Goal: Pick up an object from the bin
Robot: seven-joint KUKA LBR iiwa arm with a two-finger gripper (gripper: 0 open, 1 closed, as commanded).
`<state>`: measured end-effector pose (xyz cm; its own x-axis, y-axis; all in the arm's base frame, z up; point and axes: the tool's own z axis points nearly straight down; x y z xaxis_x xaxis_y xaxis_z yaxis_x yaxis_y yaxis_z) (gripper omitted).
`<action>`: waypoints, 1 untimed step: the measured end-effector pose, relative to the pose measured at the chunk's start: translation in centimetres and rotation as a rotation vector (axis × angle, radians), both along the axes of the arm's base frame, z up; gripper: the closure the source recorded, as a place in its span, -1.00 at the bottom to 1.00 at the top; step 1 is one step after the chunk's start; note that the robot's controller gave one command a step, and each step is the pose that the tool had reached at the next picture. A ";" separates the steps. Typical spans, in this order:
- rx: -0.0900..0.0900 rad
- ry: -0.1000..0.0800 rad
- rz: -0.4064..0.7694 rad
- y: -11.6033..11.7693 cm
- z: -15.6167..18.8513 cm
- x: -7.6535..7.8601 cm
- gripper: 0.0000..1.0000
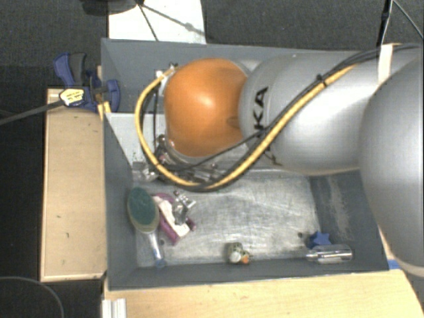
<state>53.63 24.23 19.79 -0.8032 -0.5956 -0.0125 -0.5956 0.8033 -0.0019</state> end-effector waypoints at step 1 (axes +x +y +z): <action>0.013 -0.022 0.103 -0.3 -12.1 -2.3 -1.00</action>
Offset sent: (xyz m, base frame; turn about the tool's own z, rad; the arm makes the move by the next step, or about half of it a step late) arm -0.0308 -0.0083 -0.1279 -0.1068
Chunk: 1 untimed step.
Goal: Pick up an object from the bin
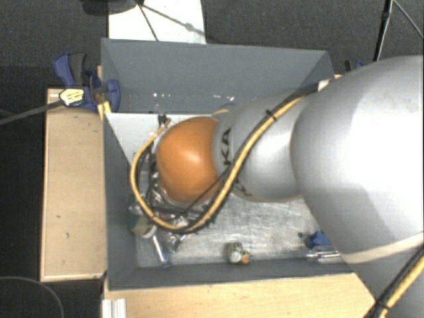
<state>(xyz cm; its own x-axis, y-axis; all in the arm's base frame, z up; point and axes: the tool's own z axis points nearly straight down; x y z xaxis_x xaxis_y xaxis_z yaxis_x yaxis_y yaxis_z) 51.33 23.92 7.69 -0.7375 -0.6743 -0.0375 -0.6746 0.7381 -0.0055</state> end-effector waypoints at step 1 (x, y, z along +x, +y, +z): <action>0.003 -0.012 -0.001 0.1 0.5 0.4 1.00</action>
Offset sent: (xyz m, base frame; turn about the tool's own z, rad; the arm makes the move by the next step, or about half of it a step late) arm 0.0000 0.0000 0.0000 0.0000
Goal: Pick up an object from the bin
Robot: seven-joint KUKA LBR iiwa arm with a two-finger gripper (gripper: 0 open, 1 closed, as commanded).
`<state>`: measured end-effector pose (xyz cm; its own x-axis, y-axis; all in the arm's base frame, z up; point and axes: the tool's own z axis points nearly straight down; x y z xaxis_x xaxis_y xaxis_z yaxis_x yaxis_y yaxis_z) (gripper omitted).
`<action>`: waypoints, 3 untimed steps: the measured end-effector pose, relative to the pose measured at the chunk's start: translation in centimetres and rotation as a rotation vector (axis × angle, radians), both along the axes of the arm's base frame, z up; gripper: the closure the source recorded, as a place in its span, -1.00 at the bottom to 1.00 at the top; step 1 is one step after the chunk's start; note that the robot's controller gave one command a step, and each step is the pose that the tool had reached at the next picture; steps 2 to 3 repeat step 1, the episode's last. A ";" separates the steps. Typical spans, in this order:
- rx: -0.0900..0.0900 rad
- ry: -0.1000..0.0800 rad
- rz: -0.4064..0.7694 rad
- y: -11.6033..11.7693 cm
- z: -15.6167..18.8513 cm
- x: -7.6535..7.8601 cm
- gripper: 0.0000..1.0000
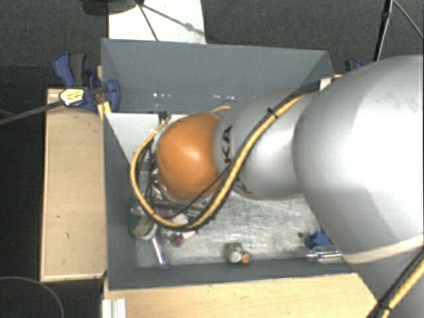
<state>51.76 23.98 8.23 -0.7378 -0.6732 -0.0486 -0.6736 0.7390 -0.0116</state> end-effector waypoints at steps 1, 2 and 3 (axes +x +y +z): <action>-0.020 0.033 0.017 -0.8 13.6 0.4 1.00; -0.020 0.033 0.017 -0.8 13.6 0.4 1.00; -0.020 0.033 0.017 -0.8 13.6 0.4 1.00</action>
Offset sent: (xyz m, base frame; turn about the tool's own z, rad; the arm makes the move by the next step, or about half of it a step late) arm 0.0015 -0.0087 0.1306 -0.0208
